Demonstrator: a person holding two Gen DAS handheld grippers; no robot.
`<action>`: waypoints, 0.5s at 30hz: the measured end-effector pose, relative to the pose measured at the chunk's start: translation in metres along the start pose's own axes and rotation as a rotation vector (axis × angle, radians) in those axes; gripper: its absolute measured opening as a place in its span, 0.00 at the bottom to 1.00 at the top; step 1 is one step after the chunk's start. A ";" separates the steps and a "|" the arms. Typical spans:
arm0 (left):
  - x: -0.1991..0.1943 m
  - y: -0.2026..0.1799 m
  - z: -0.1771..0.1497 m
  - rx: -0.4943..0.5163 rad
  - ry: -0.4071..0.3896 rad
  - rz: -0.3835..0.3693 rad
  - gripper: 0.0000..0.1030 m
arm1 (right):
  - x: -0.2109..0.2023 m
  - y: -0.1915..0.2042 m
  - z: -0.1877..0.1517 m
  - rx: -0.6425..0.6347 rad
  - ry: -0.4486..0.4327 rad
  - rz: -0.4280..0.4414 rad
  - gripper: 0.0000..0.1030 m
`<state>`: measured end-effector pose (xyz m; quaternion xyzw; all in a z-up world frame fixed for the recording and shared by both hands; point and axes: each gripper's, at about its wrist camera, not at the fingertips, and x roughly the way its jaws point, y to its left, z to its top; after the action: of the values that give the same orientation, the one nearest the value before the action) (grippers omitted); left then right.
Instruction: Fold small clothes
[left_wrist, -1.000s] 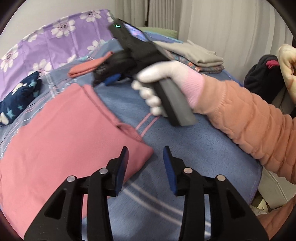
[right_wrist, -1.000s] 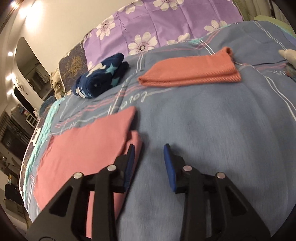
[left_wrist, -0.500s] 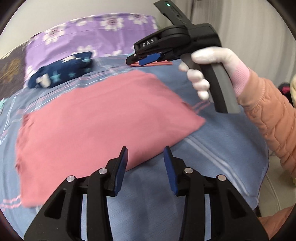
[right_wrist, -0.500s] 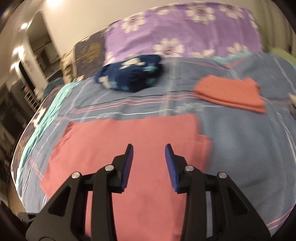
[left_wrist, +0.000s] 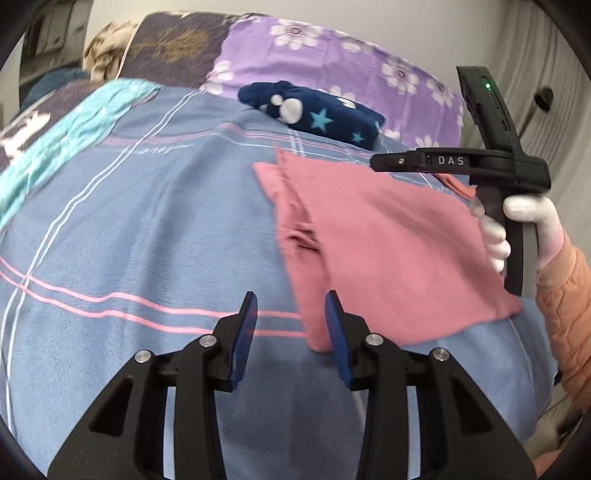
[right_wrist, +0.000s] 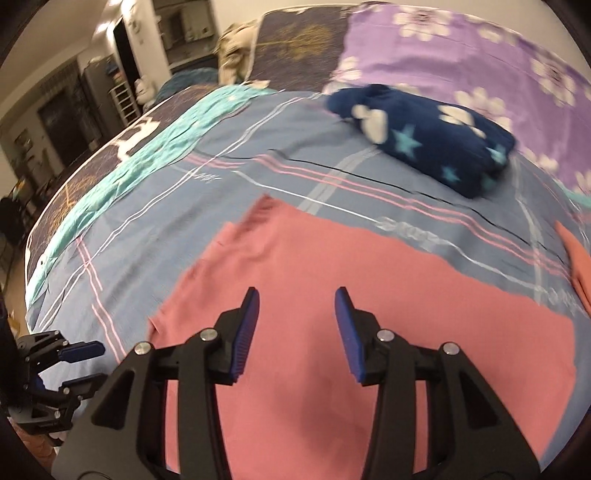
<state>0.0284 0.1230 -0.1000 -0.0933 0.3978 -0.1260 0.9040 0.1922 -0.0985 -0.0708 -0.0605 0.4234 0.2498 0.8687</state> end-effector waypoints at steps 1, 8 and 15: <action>0.005 0.006 0.004 -0.013 0.010 -0.025 0.37 | 0.005 0.005 0.004 -0.011 0.008 0.004 0.42; 0.040 0.016 0.015 0.000 0.082 -0.104 0.37 | 0.058 0.052 0.048 -0.109 0.102 -0.001 0.43; 0.057 0.015 0.027 -0.006 0.087 -0.145 0.37 | 0.103 0.085 0.076 -0.218 0.198 -0.012 0.31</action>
<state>0.0880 0.1216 -0.1260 -0.1188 0.4293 -0.1939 0.8740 0.2572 0.0387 -0.0923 -0.1814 0.4772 0.2817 0.8124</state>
